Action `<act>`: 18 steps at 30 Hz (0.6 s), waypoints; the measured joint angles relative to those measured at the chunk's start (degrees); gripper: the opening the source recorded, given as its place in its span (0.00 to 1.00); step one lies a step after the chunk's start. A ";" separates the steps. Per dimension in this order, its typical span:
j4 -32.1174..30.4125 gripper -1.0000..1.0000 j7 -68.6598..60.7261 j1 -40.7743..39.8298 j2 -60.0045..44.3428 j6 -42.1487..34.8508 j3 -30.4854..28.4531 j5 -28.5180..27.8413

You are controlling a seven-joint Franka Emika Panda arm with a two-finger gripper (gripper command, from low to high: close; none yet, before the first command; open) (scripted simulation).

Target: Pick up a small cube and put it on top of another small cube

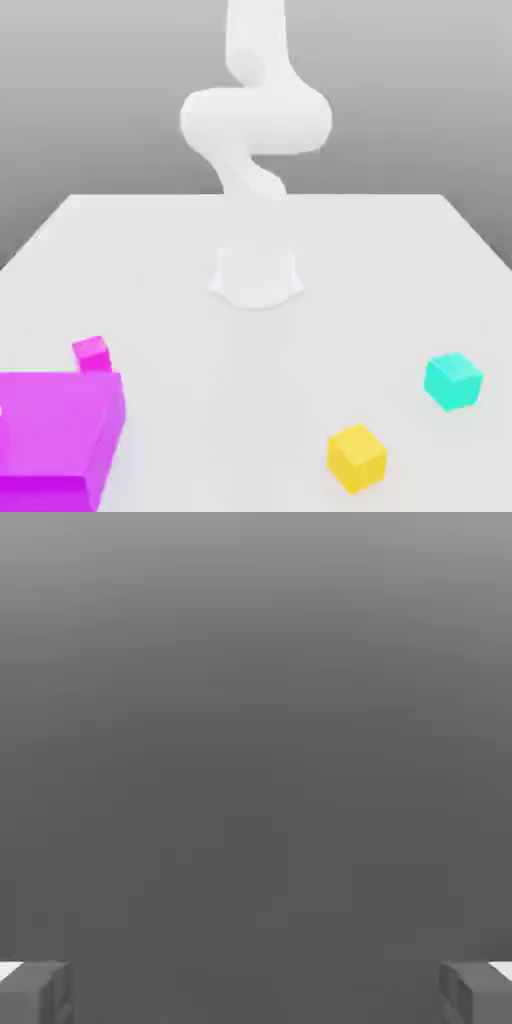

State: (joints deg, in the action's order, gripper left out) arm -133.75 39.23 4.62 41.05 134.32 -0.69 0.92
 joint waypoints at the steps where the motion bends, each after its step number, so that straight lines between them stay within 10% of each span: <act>1: -0.85 0.50 -2.86 1.96 -2.07 1.09 -0.25 0.41; 18: -14.17 0.50 -46.22 26.75 -34.49 18.24 3.09 4.75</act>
State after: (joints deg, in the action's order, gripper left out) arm -147.91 -6.99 31.37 6.56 152.55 2.40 5.67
